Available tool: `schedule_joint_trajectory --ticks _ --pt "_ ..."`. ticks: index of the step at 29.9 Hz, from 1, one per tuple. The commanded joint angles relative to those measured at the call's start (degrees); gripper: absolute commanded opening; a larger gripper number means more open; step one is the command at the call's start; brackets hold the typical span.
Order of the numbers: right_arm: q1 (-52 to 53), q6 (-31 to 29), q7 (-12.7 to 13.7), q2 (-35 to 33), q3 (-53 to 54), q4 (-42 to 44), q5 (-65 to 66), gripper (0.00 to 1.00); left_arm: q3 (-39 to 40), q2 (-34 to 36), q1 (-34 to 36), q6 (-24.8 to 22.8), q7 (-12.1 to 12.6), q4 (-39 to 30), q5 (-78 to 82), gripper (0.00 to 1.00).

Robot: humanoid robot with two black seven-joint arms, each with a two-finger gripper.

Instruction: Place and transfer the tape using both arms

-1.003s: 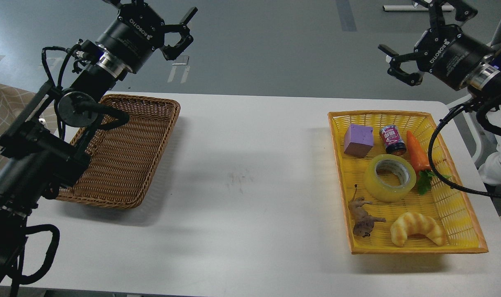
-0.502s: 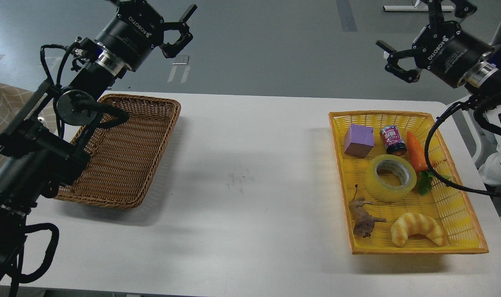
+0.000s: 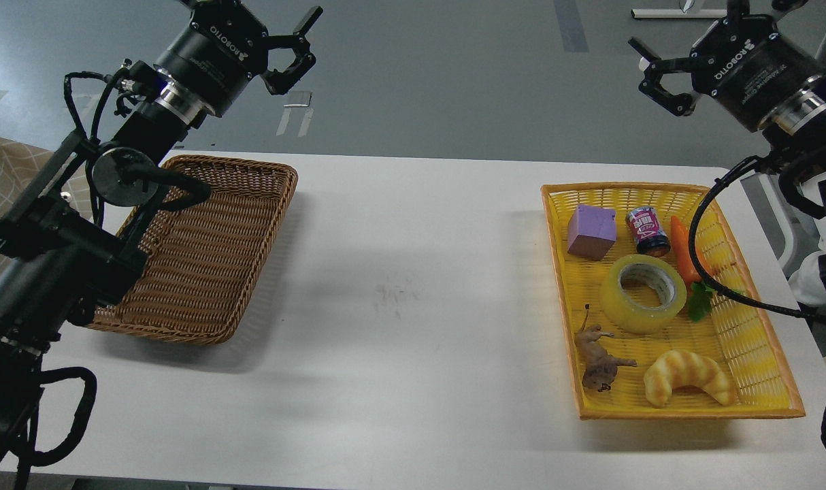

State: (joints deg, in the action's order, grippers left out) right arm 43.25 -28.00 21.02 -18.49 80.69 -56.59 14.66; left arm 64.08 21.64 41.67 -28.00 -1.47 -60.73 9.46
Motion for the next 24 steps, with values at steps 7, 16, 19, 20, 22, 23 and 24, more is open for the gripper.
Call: schedule_joint_trajectory --ticks 7,16,19,20,22,23,24 --pt "-0.01 0.00 -0.10 0.74 0.08 0.08 0.10 1.00 3.25 -2.48 -0.62 0.00 -2.57 0.00 -0.50 0.98" --pt "-0.01 0.00 -0.01 1.00 0.08 -0.19 0.01 1.00 2.28 -2.40 -0.71 0.00 -1.87 0.00 0.03 0.98" --pt "-0.01 0.00 -0.01 1.00 0.08 -0.27 0.01 1.00 2.10 -2.31 -0.80 0.00 -1.69 0.00 0.29 0.98" --pt "-0.10 0.00 -0.01 1.00 0.08 -0.28 0.01 1.00 2.02 -2.22 -0.97 0.00 -1.69 0.00 0.38 0.98" --pt "-0.10 0.00 -0.10 1.00 0.08 -0.36 0.01 1.00 0.53 -2.05 -1.41 0.00 -1.78 0.00 0.38 0.98" --pt "-0.19 0.00 -0.01 1.00 0.08 -0.36 0.01 1.00 0.00 -1.87 -1.50 0.00 -1.78 0.00 0.38 0.98" --pt "-0.19 0.00 -0.01 1.00 0.08 -0.36 0.01 1.00 -0.79 -1.69 -1.59 0.00 -1.87 0.00 0.38 0.98"
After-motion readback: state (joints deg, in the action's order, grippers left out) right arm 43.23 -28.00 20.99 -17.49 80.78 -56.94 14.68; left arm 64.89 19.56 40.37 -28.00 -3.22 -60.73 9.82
